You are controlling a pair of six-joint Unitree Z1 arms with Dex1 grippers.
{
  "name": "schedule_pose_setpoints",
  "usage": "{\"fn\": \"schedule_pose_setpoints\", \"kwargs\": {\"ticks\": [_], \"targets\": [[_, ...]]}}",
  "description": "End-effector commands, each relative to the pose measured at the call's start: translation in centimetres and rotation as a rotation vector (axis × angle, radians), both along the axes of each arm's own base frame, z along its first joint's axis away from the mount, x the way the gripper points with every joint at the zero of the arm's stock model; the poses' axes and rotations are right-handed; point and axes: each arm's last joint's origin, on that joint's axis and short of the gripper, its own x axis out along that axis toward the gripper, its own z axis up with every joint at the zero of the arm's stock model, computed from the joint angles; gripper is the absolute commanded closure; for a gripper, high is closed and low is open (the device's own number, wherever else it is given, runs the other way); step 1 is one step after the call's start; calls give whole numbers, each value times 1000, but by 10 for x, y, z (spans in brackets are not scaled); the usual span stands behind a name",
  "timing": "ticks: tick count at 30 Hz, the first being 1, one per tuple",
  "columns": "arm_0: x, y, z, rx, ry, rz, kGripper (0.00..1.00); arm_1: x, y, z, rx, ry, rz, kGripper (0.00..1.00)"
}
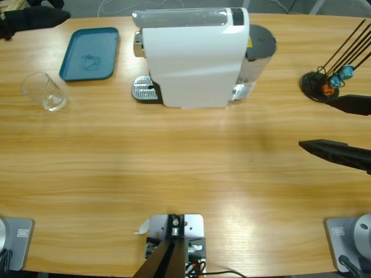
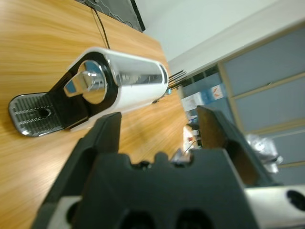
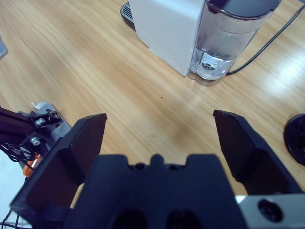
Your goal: Pour coffee
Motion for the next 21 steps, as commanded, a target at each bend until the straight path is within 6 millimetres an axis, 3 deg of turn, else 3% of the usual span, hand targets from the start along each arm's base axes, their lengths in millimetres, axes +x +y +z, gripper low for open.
{"fn": "schedule_pose_setpoints", "kwargs": {"ticks": [1,10,21], "targets": [[62,-25,-33,-45,178,-14,211,0,0,-13,-36,18,-3,27],[92,-45,-63,-104,229,-176,216,0,0,-13,-35,15,-2,55],[110,-54,-72,-107,232,-185,230,0,0,-13,-35,14,-2,55]]}}
